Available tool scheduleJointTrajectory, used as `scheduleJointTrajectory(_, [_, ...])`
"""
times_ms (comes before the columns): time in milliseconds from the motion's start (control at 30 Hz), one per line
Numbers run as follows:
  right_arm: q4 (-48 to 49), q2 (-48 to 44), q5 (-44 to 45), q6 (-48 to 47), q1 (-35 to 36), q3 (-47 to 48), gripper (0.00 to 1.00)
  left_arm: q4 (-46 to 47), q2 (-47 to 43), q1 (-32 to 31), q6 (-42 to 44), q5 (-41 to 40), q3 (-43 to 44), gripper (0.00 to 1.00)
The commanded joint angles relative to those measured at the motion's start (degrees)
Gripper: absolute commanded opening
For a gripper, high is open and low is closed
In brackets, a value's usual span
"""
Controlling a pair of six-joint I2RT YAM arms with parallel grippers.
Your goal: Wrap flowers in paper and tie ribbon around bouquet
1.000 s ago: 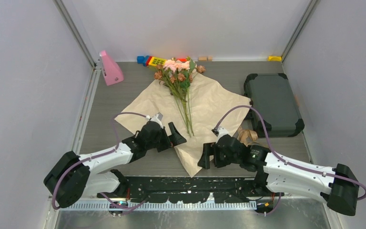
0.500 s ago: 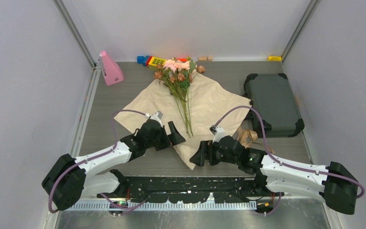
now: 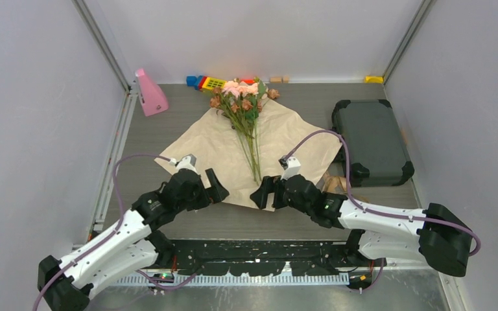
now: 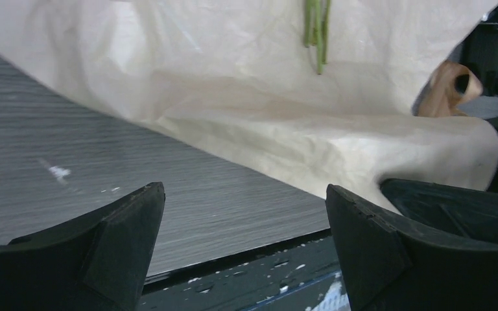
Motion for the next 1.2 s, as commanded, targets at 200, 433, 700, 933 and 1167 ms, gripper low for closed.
scheduleJointTrajectory(200, [-11.59, -5.29, -20.53, 5.01, -0.18, -1.04, 0.94, -7.79, 6.96, -0.26, 0.31, -7.70, 7.02, 0.98])
scheduleJointTrajectory(433, [-4.16, -5.03, -17.32, 18.16, -0.19, -9.69, 0.71, 0.15, 23.02, 0.17, 2.71, -2.55, 11.81, 0.98])
scheduleJointTrajectory(700, [0.24, -4.78, -17.18, 25.91, 0.08, -13.92, 0.55, 2.74, 34.13, 0.96, 5.27, 2.38, 13.71, 0.99])
scheduleJointTrajectory(933, [1.36, -3.40, -23.94, 23.15, 0.74, -11.03, 0.56, 3.88, 39.51, 1.30, 5.69, 2.51, 12.63, 0.99])
scheduleJointTrajectory(1167, [3.40, -5.66, -25.18, 15.83, 2.01, -8.52, 0.65, 1.88, 39.50, 1.32, 5.72, 2.63, 10.04, 0.98])
